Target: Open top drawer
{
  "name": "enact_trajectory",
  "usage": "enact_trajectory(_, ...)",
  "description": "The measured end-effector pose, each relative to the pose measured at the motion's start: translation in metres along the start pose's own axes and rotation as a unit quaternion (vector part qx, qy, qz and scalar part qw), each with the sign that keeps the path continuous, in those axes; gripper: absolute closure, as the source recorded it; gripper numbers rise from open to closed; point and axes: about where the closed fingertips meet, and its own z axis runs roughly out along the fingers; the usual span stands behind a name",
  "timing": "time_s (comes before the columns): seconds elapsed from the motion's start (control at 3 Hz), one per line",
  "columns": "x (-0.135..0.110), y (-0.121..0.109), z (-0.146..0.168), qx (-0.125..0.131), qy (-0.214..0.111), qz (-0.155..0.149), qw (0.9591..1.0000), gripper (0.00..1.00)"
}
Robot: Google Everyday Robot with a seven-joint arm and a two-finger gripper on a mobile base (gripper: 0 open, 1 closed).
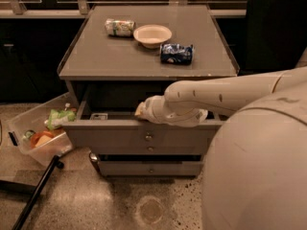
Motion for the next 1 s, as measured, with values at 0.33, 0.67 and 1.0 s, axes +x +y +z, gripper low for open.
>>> enact_trajectory(0.33,0.008,0.007,-0.011,0.011,-0.02,0.08,0.9966,0.58)
enact_trajectory(0.67,0.026,0.001,-0.018,0.027,-0.032,0.162,0.9859,0.35)
enact_trajectory(1.0,0.034,-0.014,-0.024,0.054,-0.052,0.235,0.9691,0.11)
